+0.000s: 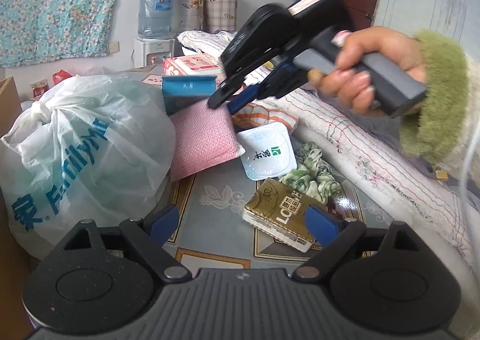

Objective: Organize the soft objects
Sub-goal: 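Reach the right tool to the pink scrubber pad and grasp it, then lift the pink pad with the right tool while the left tool closes on it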

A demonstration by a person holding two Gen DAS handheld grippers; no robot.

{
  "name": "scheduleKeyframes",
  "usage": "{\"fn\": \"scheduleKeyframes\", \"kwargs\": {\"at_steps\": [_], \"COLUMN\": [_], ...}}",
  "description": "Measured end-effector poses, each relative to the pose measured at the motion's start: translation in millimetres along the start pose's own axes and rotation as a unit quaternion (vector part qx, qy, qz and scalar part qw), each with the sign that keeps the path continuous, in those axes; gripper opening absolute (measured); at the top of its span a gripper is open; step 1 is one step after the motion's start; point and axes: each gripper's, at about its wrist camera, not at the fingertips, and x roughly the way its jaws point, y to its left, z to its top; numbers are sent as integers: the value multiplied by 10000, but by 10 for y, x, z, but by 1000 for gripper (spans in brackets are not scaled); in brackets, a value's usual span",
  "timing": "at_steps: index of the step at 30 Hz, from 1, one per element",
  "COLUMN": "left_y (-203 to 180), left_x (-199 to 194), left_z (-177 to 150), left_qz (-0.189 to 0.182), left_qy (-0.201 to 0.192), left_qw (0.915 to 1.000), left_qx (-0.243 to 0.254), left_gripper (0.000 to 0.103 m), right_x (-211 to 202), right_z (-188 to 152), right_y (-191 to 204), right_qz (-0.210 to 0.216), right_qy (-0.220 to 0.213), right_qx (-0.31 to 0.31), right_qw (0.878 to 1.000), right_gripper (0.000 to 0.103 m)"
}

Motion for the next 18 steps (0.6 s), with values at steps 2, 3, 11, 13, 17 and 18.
{"fn": "scheduleKeyframes", "kwargs": {"at_steps": [2, 3, 11, 13, 17, 18], "left_y": [2, 0, -73, -95, -92, -83], "left_x": [-7, -15, -222, -295, -486, -539], "left_z": [11, 21, 25, 14, -34, -55], "left_qz": [11, 18, -31, -48, -195, -237], "left_qy": [-3, -12, -154, -167, -126, -110], "left_qw": [10000, 10000, 9999, 9998, 9997, 9996], "left_qx": [-41, -54, -19, 4, -59, -87], "left_gripper": [92, 92, 92, 93, 96, 97], "right_x": [-137, -212, -788, -928, -1037, -1043], "right_z": [-53, -90, -370, -465, -715, -786], "right_y": [4, -2, 42, 70, 125, 143], "right_qz": [76, 110, 491, 658, 1069, 1164], "right_qy": [-200, -281, -900, -985, -890, -834], "right_qx": [23, 20, -153, -199, -281, -299], "right_qw": [9998, 9995, 9946, 9928, 9899, 9892], "right_gripper": [18, 18, 18, 18, 18, 18]}}
